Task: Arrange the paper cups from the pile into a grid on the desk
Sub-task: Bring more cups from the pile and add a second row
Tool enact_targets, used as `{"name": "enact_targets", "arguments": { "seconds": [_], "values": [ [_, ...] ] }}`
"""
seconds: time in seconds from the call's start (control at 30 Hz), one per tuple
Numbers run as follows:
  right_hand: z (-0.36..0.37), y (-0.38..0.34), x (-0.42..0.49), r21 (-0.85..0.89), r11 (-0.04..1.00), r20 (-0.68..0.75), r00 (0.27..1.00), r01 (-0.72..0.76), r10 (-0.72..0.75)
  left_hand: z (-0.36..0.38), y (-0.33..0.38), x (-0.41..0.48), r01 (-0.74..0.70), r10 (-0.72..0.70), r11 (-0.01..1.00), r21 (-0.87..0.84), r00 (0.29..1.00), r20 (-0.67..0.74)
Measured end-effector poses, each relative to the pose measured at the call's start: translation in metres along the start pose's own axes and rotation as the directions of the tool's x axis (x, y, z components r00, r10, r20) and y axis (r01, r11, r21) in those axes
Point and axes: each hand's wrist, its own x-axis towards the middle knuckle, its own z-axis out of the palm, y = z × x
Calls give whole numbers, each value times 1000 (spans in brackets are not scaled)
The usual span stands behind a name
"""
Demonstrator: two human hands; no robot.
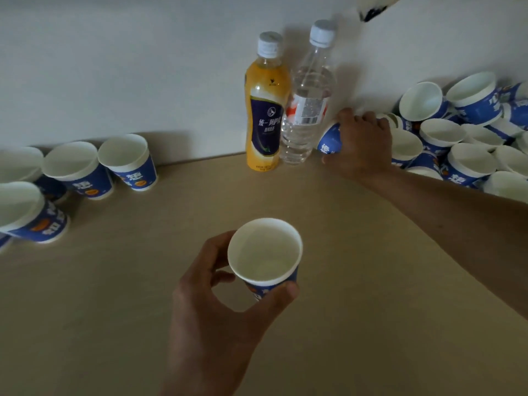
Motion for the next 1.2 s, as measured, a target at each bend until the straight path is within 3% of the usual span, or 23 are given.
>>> {"name": "enact_targets", "arguments": {
  "seconds": [0.13, 0.27, 0.37, 0.5, 0.67, 0.77, 1.2],
  "values": [
    [-14, 2, -20, 122, 988, -23, 994, -100, 104, -26, -5, -8, 11, -11, 1000, 8, 1000, -29],
    [-37, -8, -71, 357, 920, -114, 970, -160, 213, -56, -10, -13, 35, -34, 999, 18, 998, -58],
    [-48, -46, -121, 615, 756, -23, 952, -226, 304, -83, -14, -20, 65, -63, 998, 15, 993, -102],
    [-40, -116, -163, 812, 543, 119, 972, -214, 204, -120, -24, -32, 93, -84, 995, 43, 981, -176],
    [-21, -208, -164, 918, 379, 129, 992, -114, -15, -163, -45, -49, 148, -134, 988, 35, 955, -265],
    [-11, -251, -154, 935, 349, 101, 991, -65, -83, -181, -54, -55, 173, -159, 985, 20, 940, -303],
    [33, -336, -121, 959, 272, 124, 984, -85, -129, -220, -79, -61, 148, -134, 989, 14, 923, -362]
  ]
}}
